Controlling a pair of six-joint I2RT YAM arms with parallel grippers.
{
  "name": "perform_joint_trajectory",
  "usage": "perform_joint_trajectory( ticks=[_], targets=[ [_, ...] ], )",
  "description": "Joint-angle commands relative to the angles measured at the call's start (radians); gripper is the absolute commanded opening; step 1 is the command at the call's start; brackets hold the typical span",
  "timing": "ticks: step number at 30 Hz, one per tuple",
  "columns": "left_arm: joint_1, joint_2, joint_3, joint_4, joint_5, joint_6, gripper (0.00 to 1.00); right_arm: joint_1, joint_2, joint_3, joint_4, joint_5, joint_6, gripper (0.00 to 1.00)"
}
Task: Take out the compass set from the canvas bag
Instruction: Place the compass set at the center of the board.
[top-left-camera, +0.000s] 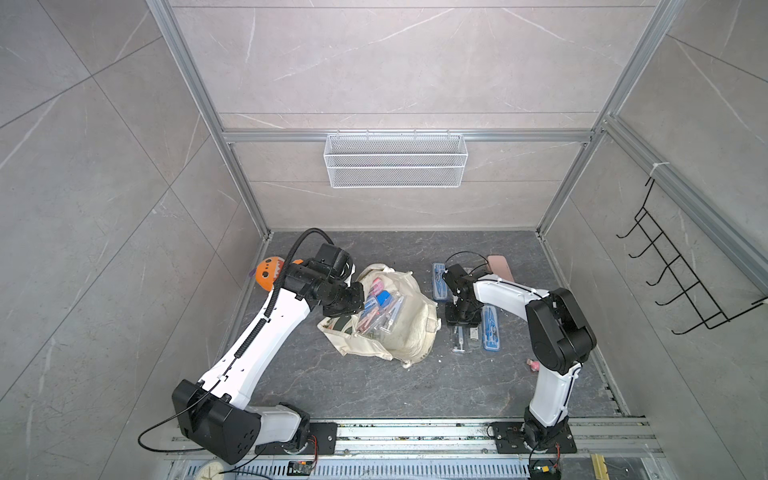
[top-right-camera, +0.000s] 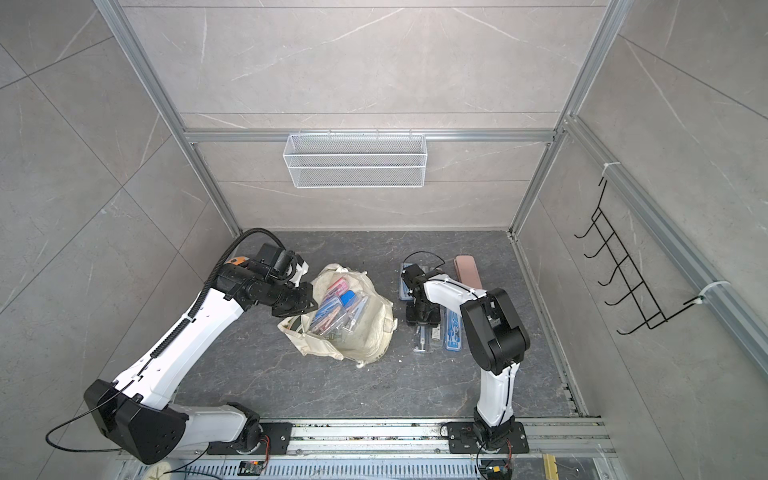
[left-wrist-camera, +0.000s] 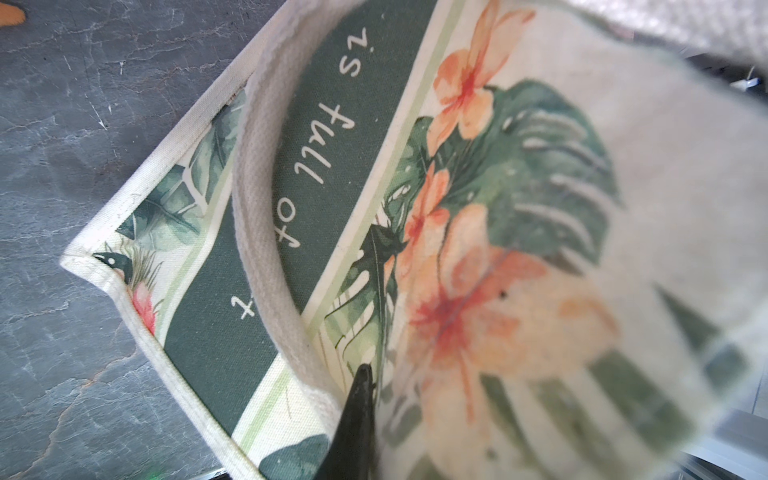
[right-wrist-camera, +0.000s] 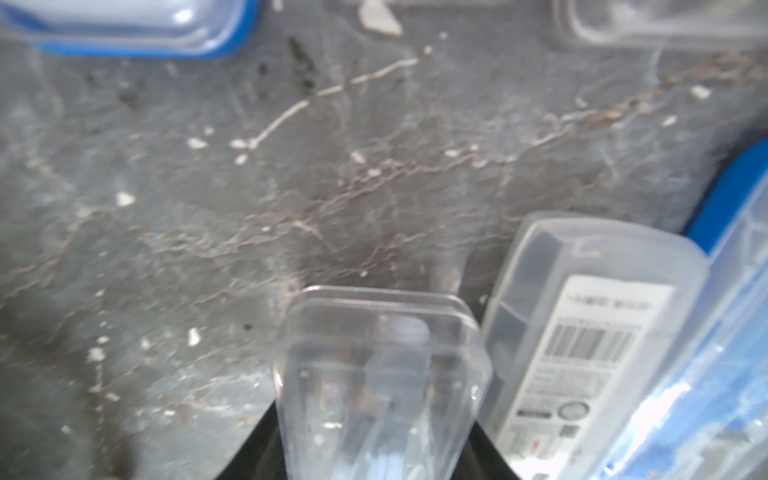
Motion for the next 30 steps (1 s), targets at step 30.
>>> perform_joint_trajectory(
  ticks=[30],
  targets=[
    [0.006,-0.008,0.036,0.025,0.034,0.033,0.00,0.147,-0.462,0.120,-0.054,-0.071,0.251,0.50]
  ],
)
